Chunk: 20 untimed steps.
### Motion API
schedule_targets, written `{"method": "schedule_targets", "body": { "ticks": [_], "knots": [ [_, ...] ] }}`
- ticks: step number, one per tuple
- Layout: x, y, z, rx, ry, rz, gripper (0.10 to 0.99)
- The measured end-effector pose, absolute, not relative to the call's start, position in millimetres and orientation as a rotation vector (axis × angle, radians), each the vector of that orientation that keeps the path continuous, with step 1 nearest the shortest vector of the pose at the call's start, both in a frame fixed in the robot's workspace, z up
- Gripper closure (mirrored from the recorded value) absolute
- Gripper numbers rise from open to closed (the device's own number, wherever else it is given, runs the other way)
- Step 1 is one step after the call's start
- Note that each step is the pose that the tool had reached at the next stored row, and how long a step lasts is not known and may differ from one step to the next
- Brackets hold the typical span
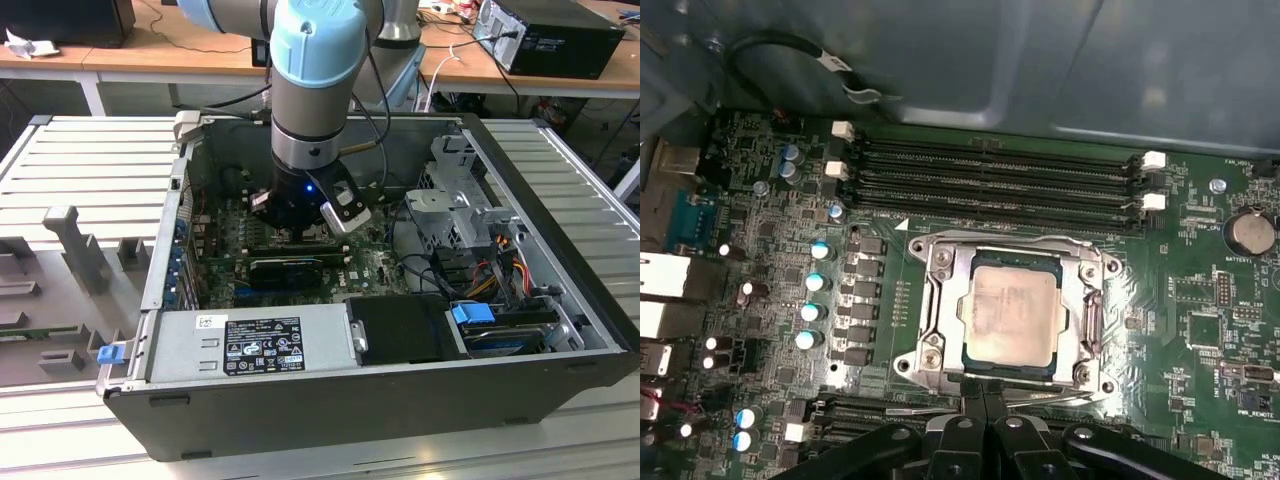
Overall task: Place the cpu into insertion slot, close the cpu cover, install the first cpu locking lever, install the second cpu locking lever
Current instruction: 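Install the second cpu locking lever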
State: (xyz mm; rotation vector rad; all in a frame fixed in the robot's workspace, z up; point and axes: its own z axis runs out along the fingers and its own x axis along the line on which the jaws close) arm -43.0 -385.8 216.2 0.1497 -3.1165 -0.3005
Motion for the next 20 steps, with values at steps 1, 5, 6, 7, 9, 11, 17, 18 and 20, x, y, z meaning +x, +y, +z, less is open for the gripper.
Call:
{"method": "schedule_targets", "body": {
  "ticks": [1,5,6,7,9,11,17,18,20],
  "knots": [
    [-43,-387,216,0.151,-3.116,-0.305,0.980],
    [-46,-390,216,0.155,-3.115,-0.312,0.980],
    [-49,-391,216,0.158,-3.115,-0.314,0.980],
    [-50,-392,216,0.160,-3.114,-0.315,0.980],
    [-55,-394,216,0.166,-3.113,-0.324,0.980],
    [-62,-398,214,0.179,-3.109,-0.351,0.980],
    [-70,-402,211,0.187,-3.105,-0.385,0.980],
    [-70,-402,211,0.187,-3.105,-0.386,0.980],
    [-70,-402,210,0.187,-3.104,-0.391,0.980]
  ]
}}
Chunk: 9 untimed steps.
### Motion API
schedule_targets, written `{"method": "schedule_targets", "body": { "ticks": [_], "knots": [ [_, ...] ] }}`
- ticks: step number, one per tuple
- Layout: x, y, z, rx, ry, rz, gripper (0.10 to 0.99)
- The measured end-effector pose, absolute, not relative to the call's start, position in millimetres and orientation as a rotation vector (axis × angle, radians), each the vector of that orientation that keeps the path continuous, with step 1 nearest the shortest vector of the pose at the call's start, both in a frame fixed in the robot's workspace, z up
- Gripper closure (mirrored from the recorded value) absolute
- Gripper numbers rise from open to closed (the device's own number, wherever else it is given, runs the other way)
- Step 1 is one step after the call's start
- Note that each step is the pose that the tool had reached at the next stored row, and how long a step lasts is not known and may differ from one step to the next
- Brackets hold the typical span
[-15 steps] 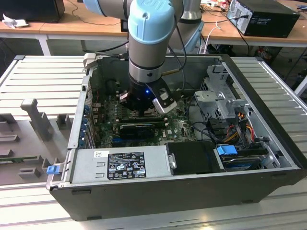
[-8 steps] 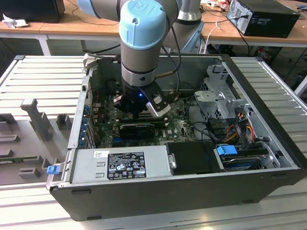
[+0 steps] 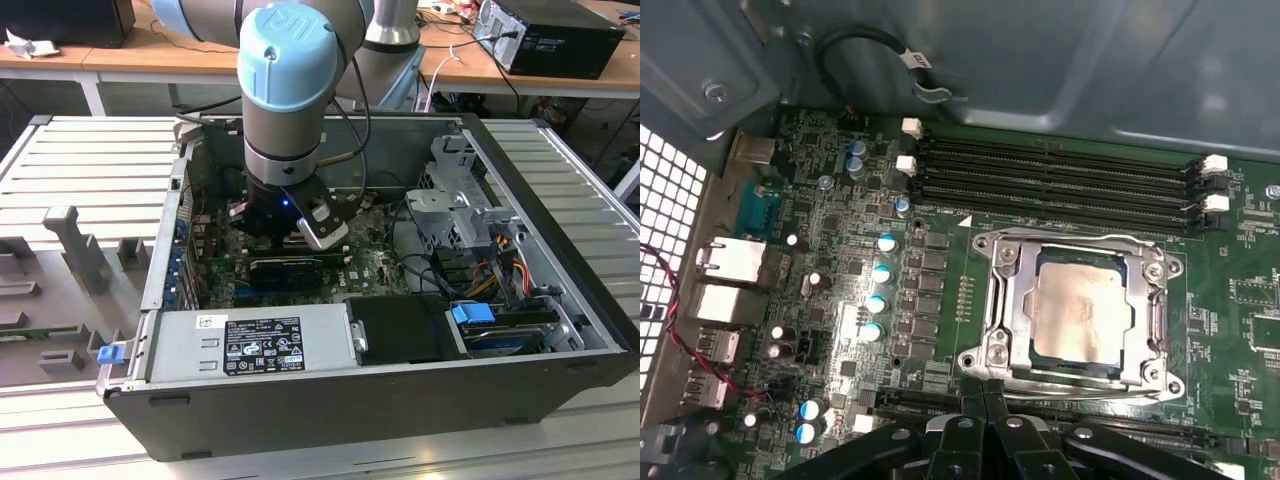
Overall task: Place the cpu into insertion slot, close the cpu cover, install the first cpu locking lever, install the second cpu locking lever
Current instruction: 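Install the second cpu locking lever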
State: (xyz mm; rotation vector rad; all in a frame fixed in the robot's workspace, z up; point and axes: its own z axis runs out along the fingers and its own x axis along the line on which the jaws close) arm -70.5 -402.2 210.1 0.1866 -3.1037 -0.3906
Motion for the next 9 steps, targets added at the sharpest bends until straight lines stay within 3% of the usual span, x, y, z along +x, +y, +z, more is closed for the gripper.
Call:
{"method": "schedule_targets", "body": {
  "ticks": [9],
  "knots": [
    [-70.5,-401.5,203.9,0.187,-3.103,-0.397,0.980]
  ]
}}
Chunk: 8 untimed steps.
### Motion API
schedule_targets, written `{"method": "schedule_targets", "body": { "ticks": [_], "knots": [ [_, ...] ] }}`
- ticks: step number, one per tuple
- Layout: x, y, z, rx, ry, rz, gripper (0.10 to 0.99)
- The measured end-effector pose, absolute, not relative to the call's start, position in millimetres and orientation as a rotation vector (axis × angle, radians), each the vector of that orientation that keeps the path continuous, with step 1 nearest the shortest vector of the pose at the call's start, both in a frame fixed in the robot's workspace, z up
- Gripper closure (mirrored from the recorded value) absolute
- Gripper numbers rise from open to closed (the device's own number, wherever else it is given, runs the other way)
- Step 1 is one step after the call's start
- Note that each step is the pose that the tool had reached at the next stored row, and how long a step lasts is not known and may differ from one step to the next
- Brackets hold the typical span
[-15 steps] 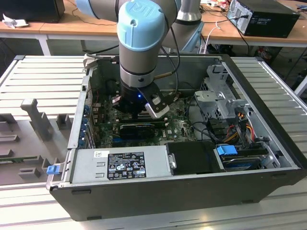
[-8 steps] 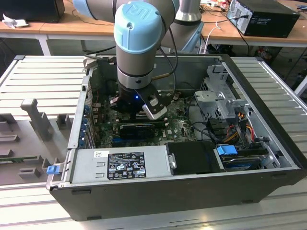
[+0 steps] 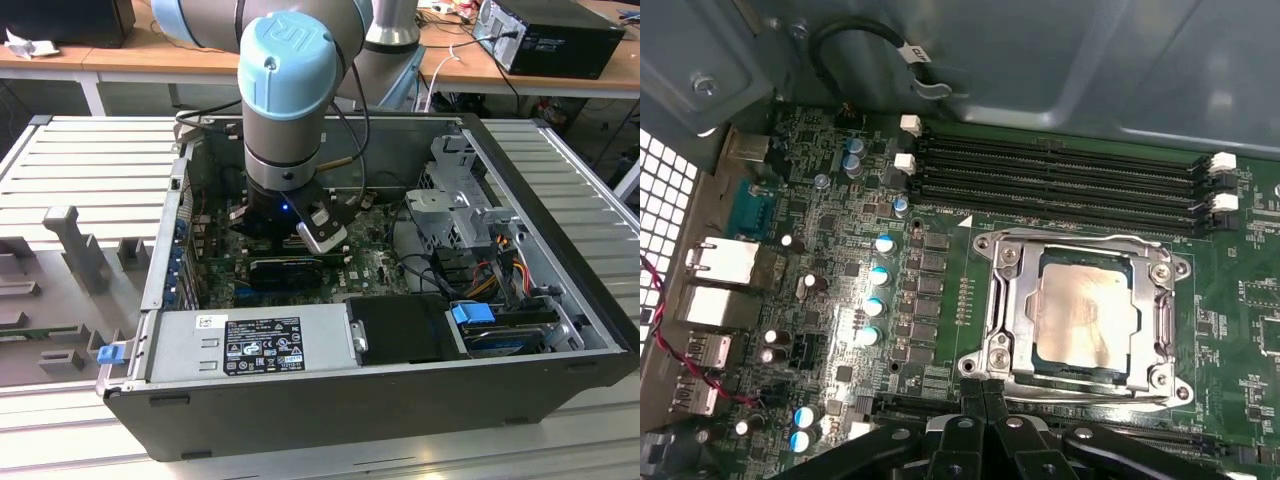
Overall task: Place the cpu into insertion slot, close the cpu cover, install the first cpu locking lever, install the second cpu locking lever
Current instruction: 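Install the second cpu locking lever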
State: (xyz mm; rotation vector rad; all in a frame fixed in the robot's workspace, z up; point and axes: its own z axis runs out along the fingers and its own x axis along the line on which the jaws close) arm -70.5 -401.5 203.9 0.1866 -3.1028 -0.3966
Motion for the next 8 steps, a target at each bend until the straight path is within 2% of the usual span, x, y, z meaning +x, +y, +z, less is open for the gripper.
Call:
{"method": "schedule_targets", "body": {
  "ticks": [8],
  "knots": [
    [-70.5,-399.3,200.6,0.187,-3.101,-0.411,0.980]
  ]
}}
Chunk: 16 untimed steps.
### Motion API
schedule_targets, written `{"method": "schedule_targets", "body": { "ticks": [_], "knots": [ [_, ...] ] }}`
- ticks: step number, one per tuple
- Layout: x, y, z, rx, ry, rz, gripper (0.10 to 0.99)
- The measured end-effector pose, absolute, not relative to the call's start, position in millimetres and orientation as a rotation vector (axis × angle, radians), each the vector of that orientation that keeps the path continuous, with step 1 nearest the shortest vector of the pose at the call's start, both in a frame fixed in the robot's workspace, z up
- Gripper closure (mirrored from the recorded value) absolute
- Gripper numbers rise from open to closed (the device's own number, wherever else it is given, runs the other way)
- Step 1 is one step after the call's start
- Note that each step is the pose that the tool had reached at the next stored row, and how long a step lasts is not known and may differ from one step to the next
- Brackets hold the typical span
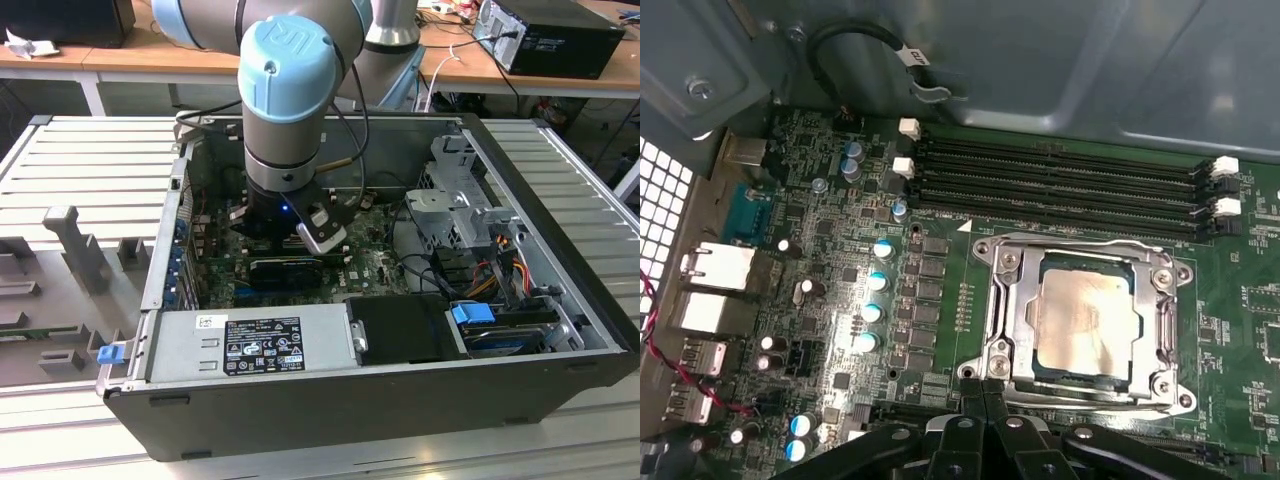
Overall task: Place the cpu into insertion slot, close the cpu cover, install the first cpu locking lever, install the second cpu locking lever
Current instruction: 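Install the second cpu locking lever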
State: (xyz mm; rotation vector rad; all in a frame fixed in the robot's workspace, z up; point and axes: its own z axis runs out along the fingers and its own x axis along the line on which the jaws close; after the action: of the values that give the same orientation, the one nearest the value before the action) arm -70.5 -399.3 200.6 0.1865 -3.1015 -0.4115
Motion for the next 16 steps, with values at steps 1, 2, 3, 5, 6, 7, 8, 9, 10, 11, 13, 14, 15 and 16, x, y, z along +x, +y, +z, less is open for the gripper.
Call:
{"method": "schedule_targets", "body": {
  "ticks": [1,2,3,5,6,7,8,9,10,11,13,14,15,16],
  "knots": [
    [-70,-399,200,0.187,-3.101,-0.414,0.980],
    [-71,-399,199,0.186,-3.100,-0.421,0.980],
    [-71,-399,199,0.187,-3.100,-0.430,0.980],
    [-72,-398,198,0.187,-3.098,-0.447,0.980],
    [-72,-398,198,0.187,-3.097,-0.452,0.980],
    [-73,-398,197,0.187,-3.097,-0.456,0.980],
    [-74,-397,197,0.187,-3.096,-0.461,0.980],
    [-75,-397,197,0.187,-3.096,-0.462,0.980],
    [-76,-396,196,0.187,-3.096,-0.464,0.980],
    [-77,-396,195,0.187,-3.096,-0.467,0.980],
    [-77,-396,195,0.187,-3.095,-0.470,0.980],
    [-77,-396,197,0.187,-3.096,-0.471,0.980],
    [-77,-396,200,0.187,-3.095,-0.472,0.980],
    [-77,-396,205,0.187,-3.095,-0.472,0.980]
  ]
}}
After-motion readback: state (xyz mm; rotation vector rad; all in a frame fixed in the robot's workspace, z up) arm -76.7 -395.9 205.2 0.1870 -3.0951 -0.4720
